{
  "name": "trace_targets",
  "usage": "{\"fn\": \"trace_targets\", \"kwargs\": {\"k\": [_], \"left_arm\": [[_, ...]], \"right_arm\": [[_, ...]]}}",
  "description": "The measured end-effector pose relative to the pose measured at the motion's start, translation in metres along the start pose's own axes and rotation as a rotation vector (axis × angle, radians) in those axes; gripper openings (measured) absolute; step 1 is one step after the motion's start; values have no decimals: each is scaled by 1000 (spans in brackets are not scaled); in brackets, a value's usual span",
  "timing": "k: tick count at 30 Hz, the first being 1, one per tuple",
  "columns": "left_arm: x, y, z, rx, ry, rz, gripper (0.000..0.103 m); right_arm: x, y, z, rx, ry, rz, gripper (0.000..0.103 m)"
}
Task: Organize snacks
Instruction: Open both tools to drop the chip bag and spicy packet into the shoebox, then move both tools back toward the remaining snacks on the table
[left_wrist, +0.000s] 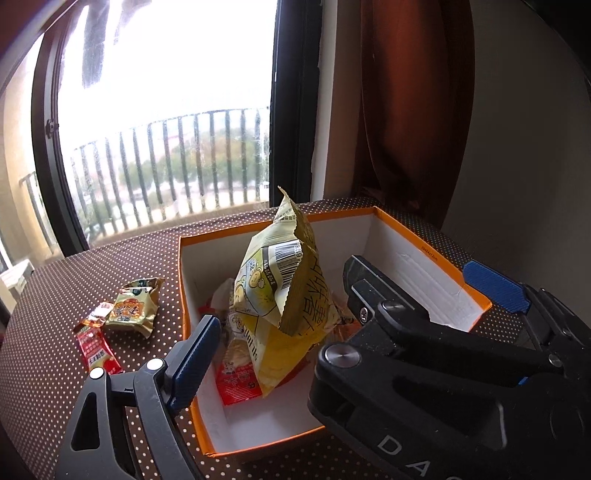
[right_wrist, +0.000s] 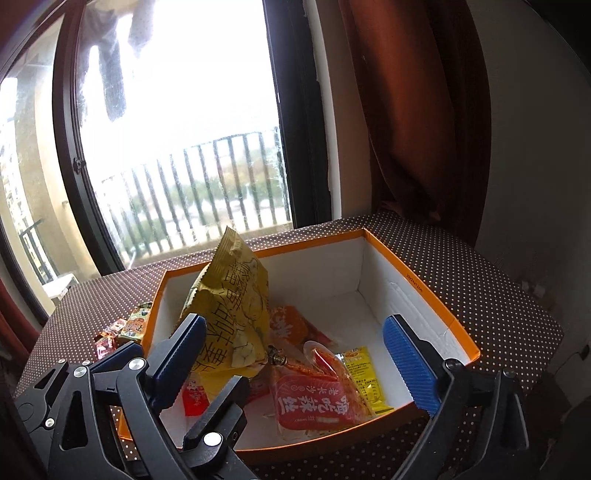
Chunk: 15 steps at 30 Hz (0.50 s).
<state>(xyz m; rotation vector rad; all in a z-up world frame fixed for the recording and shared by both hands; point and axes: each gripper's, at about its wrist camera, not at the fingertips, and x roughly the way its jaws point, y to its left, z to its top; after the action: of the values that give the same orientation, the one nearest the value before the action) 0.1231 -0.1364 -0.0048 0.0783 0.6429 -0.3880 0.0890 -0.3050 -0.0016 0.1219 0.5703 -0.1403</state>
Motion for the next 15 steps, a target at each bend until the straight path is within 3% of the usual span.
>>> {"fn": "trace_targets", "kwargs": {"k": [15], "left_arm": [[-51, 36, -7, -42, -66, 59, 88]], "right_arm": [[-33, 46, 1, -32, -30, 58, 100]]}}
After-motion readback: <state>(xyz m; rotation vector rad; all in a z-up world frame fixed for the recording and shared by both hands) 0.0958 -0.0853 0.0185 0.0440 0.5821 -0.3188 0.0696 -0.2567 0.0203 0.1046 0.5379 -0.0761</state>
